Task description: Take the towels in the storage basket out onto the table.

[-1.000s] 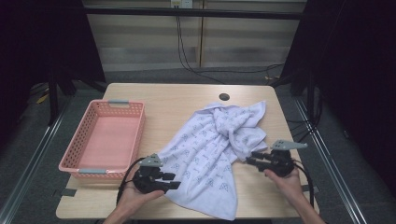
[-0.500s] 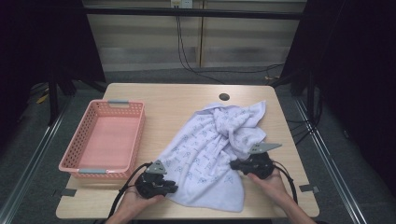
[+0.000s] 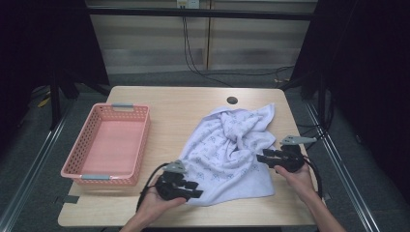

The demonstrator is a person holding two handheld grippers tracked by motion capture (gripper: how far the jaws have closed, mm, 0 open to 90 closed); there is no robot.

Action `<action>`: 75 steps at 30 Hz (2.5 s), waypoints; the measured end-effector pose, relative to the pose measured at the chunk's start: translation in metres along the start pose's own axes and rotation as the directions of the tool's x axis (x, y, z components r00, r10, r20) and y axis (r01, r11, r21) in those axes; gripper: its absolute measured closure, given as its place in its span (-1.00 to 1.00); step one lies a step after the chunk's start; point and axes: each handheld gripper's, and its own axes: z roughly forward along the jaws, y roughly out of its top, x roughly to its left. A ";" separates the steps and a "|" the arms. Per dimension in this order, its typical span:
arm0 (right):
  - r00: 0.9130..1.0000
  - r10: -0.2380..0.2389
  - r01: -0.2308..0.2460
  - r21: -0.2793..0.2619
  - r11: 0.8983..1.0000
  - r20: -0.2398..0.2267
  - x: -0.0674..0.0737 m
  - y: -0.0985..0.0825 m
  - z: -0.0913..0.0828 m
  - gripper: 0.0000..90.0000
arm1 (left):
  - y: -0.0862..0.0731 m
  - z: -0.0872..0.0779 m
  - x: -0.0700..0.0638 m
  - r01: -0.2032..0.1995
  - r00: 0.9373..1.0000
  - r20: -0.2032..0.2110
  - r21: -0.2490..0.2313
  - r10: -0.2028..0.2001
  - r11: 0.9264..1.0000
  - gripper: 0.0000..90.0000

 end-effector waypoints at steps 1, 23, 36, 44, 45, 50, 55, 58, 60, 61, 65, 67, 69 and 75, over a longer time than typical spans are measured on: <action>1.000 -0.002 0.002 -0.008 1.000 -0.011 0.003 -0.003 -0.007 0.26 | -0.005 -0.008 0.004 0.004 1.000 -0.020 -0.001 -0.004 1.000 0.40; 0.993 -0.110 0.115 0.177 0.977 -0.042 0.028 -0.049 0.000 -0.07 | -0.021 -0.001 0.023 -0.023 0.984 -0.175 0.055 0.032 0.998 0.00; 0.982 -0.155 0.173 0.198 0.965 -0.104 0.046 -0.053 -0.002 0.88 | -0.028 -0.003 0.018 -0.039 0.994 -0.096 0.067 0.045 0.997 0.95; 0.956 0.016 -0.021 -0.017 1.000 -0.292 0.028 -0.018 -0.026 0.93 | -0.006 -0.028 0.022 0.022 1.000 0.006 -0.123 -0.022 0.992 0.96; 0.954 0.018 -0.032 -0.043 0.999 -0.298 0.027 -0.012 -0.031 0.93 | -0.001 -0.033 0.022 0.022 1.000 0.004 -0.147 -0.021 0.989 0.96; 0.957 -0.013 -0.041 -0.180 0.983 -0.289 0.016 0.037 -0.060 0.93 | 0.042 -0.066 0.022 -0.009 1.000 -0.025 -0.267 0.002 0.964 0.96; 0.966 -0.049 -0.031 -0.299 0.954 -0.254 0.006 0.097 -0.081 0.93 | 0.096 -0.103 0.028 -0.046 0.996 -0.083 -0.367 0.017 0.929 0.96; 0.973 -0.066 -0.018 -0.355 0.935 -0.222 0.002 0.132 -0.092 0.93 | 0.125 -0.121 0.029 -0.067 0.994 -0.107 -0.413 0.025 0.908 0.96; 0.979 -0.074 -0.006 -0.388 0.921 -0.191 0.001 0.155 -0.100 0.93 | 0.143 -0.134 0.028 -0.083 0.991 -0.128 -0.445 0.029 0.892 0.96; 0.980 -0.080 0.000 -0.408 0.913 -0.180 -0.001 0.165 -0.105 0.93 | 0.151 -0.140 0.028 -0.084 0.991 -0.127 -0.460 0.028 0.884 0.96; 0.987 -0.085 0.009 -0.490 0.872 -0.133 -0.003 0.206 -0.134 0.94 | 0.182 -0.173 0.017 -0.135 0.985 -0.161 -0.536 0.056 0.833 0.96; 0.986 -0.108 0.027 -0.520 0.854 -0.126 0.004 0.220 -0.147 0.94 | 0.193 -0.186 0.005 -0.167 0.980 -0.183 -0.556 0.075 0.814 0.96; 0.982 -0.147 0.063 -0.536 0.842 -0.115 0.015 0.227 -0.160 0.94 | 0.194 -0.192 -0.006 -0.191 0.977 -0.189 -0.548 0.102 0.815 0.96; 0.978 -0.141 0.056 -0.465 0.883 -0.151 0.021 0.169 -0.155 0.94 | 0.139 -0.155 -0.011 -0.141 0.988 -0.116 -0.461 0.098 0.876 0.96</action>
